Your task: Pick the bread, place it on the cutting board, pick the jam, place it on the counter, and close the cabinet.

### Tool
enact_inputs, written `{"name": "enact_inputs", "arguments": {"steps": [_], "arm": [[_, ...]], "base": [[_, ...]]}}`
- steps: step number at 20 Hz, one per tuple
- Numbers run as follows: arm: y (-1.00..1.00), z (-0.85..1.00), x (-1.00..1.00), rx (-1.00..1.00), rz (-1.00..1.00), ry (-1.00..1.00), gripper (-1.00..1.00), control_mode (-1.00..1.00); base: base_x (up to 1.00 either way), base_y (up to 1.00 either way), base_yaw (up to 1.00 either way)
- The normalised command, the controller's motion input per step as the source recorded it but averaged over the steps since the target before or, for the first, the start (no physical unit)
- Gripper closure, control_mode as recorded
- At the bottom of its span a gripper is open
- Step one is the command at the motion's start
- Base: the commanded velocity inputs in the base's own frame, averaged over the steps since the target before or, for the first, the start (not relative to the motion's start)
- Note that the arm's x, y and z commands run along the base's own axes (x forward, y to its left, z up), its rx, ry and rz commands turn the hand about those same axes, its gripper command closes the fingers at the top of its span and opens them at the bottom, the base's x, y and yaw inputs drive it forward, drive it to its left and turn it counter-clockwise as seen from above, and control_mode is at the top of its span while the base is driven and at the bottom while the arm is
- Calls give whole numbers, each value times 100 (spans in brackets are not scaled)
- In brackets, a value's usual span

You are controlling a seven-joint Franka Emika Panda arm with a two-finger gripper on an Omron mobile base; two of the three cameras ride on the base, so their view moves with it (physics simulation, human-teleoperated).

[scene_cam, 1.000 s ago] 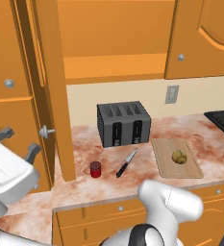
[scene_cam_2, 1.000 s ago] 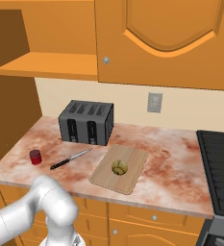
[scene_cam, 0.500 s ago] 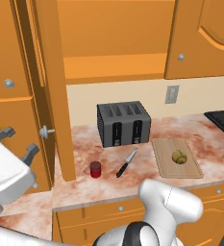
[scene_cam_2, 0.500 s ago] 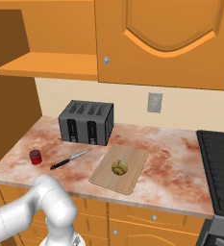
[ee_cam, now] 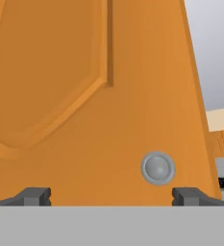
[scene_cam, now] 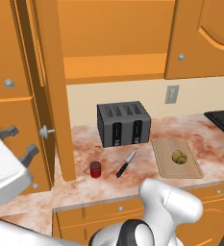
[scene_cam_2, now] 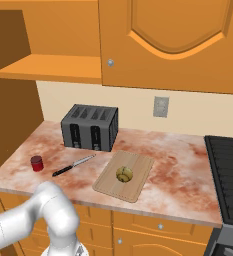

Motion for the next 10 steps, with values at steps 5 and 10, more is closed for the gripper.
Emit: {"name": "enact_inputs", "arguments": {"steps": [5, 10], "arm": [[-4, 0, 0, 0, -8, 0, -100, -100], [-1, 0, 0, 0, -8, 0, -100, -100]], "base": [[0, 0, 0], [0, 0, 0]]}}
